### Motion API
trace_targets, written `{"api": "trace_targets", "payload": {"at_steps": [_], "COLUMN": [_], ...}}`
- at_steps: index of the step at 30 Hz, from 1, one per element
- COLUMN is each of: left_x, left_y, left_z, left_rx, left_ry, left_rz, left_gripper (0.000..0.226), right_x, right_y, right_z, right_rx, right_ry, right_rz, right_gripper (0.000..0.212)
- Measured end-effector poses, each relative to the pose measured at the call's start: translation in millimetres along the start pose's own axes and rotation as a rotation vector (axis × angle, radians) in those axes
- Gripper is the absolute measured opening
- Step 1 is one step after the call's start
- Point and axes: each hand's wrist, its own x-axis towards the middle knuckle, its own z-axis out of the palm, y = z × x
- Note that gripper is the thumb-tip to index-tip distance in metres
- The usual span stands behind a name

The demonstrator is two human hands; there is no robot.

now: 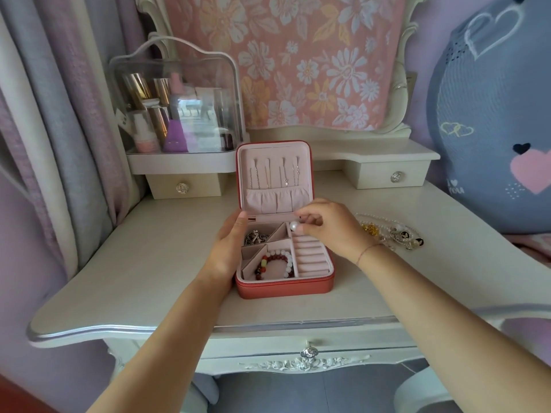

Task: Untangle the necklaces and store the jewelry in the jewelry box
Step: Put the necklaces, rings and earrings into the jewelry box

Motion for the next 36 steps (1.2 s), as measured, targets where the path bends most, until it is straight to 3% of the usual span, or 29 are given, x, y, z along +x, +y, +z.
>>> {"api": "trace_targets", "payload": {"at_steps": [5,12,22,31,36], "left_x": [-0.9,-3.3,-5.6,-4.2,-4.4], "left_y": [1.0,2.2,3.6,2.9,3.5], "left_z": [0.1,2.6,5.1,4.4,4.6], "left_rx": [0.003,-0.011,-0.012,-0.007,-0.007], "left_ry": [-0.008,-0.016,-0.007,0.001,0.007], "left_rz": [-0.007,0.006,0.013,-0.004,-0.002], "left_gripper": [0.033,0.034,0.033,0.035,0.035], "right_x": [-20.7,-51.5,-50.1,-48.7,-47.9], "right_y": [41.9,105.4,120.6,121.4,105.7], "right_z": [-49.0,-103.6,-96.6,-89.6,-92.9], "right_rx": [-0.016,-0.093,-0.017,-0.029,-0.006], "right_ry": [0.222,0.127,0.010,0.071,0.223], "right_rz": [0.142,0.346,0.378,0.394,0.378], "right_gripper": [0.019,0.017,0.011,0.009,0.009]}}
